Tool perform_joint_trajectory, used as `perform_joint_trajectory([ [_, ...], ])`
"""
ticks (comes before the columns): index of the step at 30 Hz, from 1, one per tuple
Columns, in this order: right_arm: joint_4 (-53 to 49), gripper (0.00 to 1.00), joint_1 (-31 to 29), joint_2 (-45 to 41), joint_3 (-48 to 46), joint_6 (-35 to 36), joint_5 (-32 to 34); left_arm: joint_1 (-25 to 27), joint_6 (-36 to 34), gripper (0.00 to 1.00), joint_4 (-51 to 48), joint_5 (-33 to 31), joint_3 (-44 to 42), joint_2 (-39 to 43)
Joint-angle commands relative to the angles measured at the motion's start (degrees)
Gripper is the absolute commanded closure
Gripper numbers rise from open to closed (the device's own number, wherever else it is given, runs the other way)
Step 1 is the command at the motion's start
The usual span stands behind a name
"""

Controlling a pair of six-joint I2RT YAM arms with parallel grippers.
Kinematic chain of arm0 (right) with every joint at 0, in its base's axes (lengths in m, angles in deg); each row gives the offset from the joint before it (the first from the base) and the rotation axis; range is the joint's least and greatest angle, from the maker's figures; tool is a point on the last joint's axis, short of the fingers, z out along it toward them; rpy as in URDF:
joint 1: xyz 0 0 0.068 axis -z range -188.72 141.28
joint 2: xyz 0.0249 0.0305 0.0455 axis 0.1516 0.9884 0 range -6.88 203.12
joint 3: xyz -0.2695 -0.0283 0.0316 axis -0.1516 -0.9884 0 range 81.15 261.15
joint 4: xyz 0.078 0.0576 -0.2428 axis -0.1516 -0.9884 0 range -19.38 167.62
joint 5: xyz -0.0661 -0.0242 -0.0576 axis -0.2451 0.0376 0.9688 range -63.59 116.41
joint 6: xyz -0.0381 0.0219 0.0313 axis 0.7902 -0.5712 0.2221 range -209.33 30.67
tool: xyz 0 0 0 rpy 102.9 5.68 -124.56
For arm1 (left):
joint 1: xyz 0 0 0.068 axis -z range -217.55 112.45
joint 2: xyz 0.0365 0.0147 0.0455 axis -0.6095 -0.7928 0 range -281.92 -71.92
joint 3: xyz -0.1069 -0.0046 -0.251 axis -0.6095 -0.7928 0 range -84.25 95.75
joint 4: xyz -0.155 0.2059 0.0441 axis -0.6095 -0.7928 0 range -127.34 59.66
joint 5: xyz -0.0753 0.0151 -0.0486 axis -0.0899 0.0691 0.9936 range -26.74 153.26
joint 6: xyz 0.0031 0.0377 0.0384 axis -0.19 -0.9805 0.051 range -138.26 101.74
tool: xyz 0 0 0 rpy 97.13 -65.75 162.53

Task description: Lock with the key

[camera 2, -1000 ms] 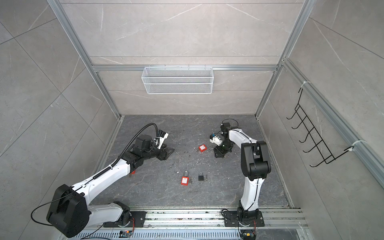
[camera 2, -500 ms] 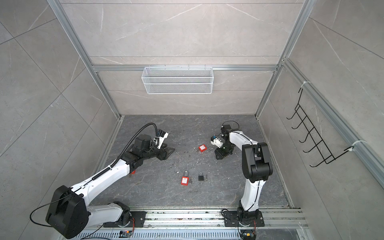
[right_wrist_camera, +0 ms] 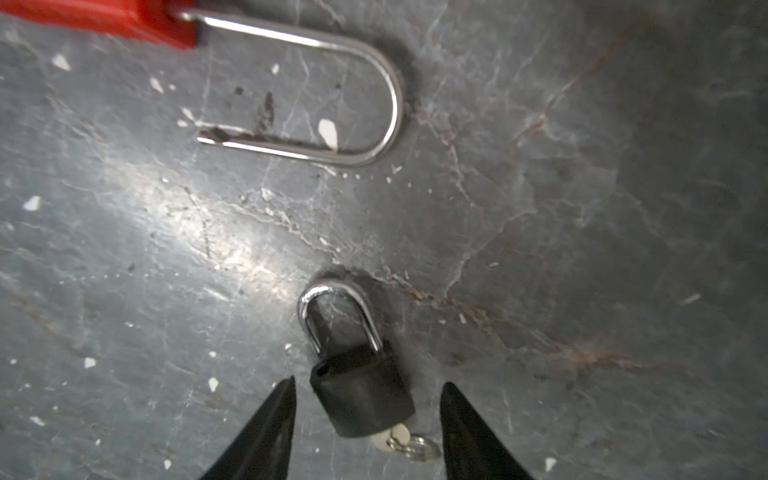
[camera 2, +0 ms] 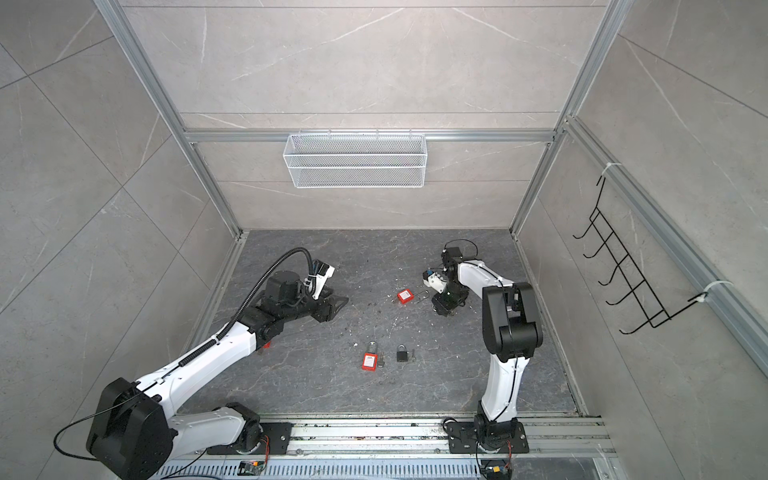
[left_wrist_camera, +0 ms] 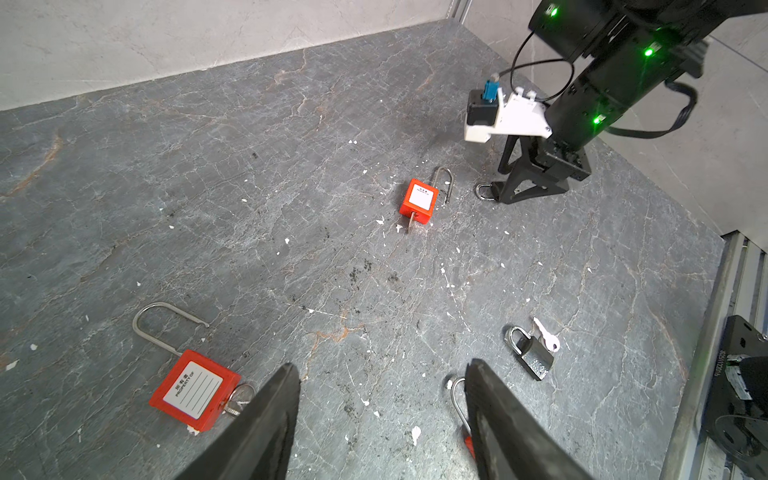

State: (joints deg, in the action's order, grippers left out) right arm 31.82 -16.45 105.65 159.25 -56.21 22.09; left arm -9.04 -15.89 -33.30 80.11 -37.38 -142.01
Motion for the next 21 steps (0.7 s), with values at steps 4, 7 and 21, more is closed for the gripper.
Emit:
perform_joint_trajectory([
  [4,-0.7,0.43,0.3,0.0,-2.0,1.2,-2.4,0.0,0.5,0.35,1.3,0.7,0.1,1.5],
  [7,-0.4,0.46,0.3,-0.3,-2.7,0.2,-2.1,0.0,0.7,0.35,1.3,0.9,0.5,1.2],
  [21,1.5,0.65,0.2,0.3,-3.8,-2.7,1.2,0.3,0.8,0.35,1.4,1.5,0.9,0.6],
])
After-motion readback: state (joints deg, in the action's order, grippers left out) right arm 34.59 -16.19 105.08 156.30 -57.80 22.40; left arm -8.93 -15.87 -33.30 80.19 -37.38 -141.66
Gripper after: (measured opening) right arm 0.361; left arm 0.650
